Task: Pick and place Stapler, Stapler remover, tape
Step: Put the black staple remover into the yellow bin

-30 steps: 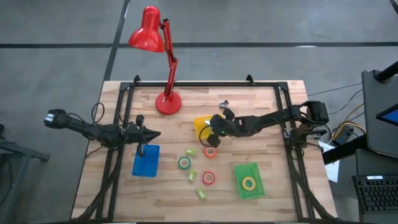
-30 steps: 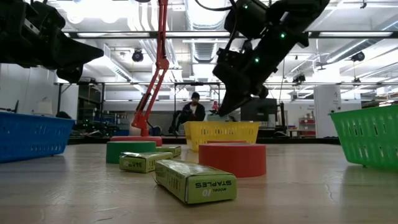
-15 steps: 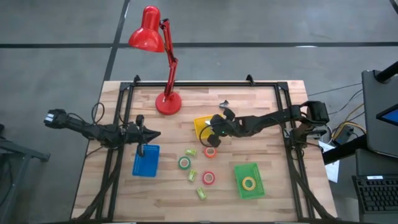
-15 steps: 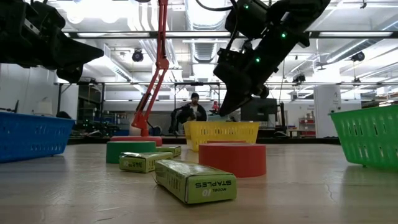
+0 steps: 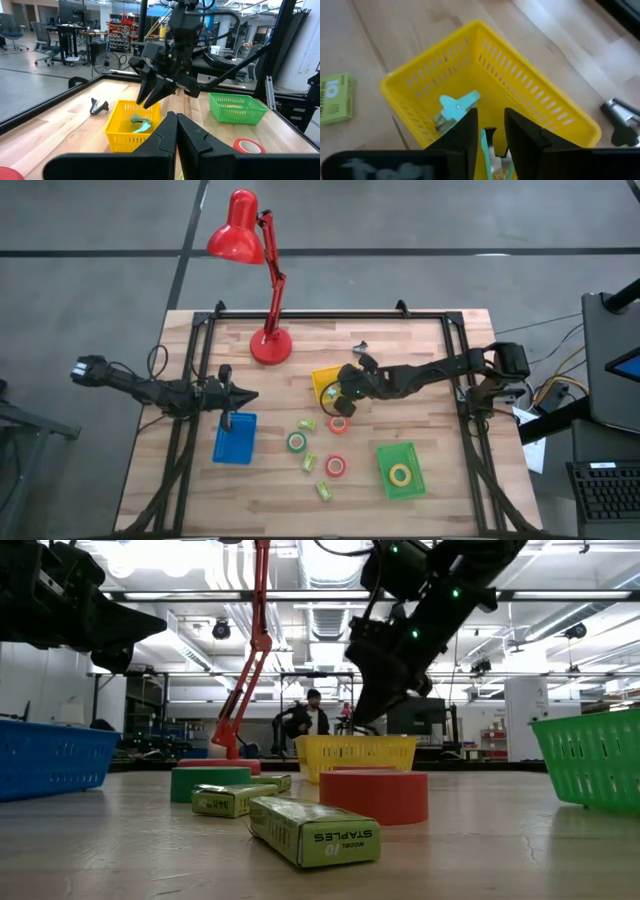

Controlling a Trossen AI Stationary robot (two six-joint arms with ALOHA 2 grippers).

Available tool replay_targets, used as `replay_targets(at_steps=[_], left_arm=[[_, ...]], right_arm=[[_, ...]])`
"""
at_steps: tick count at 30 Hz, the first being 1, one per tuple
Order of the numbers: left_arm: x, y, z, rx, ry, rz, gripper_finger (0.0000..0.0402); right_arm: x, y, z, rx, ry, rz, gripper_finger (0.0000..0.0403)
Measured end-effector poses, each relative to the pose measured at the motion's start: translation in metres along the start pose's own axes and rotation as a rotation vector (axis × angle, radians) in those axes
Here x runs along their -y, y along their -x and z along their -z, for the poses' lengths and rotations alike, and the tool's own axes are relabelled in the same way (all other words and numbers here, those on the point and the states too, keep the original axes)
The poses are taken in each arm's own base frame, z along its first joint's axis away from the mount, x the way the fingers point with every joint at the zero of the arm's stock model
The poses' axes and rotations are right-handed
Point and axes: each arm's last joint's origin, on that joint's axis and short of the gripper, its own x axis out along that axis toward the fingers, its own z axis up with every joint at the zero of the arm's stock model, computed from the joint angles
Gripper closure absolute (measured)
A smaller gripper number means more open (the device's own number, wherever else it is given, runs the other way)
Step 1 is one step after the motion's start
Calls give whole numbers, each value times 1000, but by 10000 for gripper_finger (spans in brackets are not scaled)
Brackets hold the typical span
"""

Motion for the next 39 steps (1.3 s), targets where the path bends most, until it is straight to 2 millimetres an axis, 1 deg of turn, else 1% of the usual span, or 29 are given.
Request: replay_targets(at_steps=[3,6,9,11,14,18,21,25,28,32,37,39], left_arm=[[0,0,0,0,0,-1,392],[0,0,0,0,0,0,392],[0,0,0,0,0,0,392],[0,0,0,-1,0,0,392],[0,0,0,0,0,0,392],[0,0,0,0,0,-1,392],[0,0,0,0,0,0,392],[0,0,0,-1,0,0,392],[0,0,0,0,0,-1,392],[0,0,0,0,0,0,392],[0,0,0,0,0,0,392],[0,0,0,0,0,0,392]], right_arm=[[1,11,-13,33,50,-9,291],[7,25,-28,77,62,-15,283],[21,40,-42,109,59,0,278],[34,47,-46,110,43,19,276],[55,50,-48,89,6,19,275],[84,44,-44,19,-17,-3,275],[103,37,-41,-24,8,-10,278],[122,30,-39,-64,68,-33,288],[133,25,-37,-83,72,-14,296],[140,10,-29,-155,116,0,304],[139,-11,-18,-230,211,-11,305],[138,-17,-15,-253,218,-13,302]])
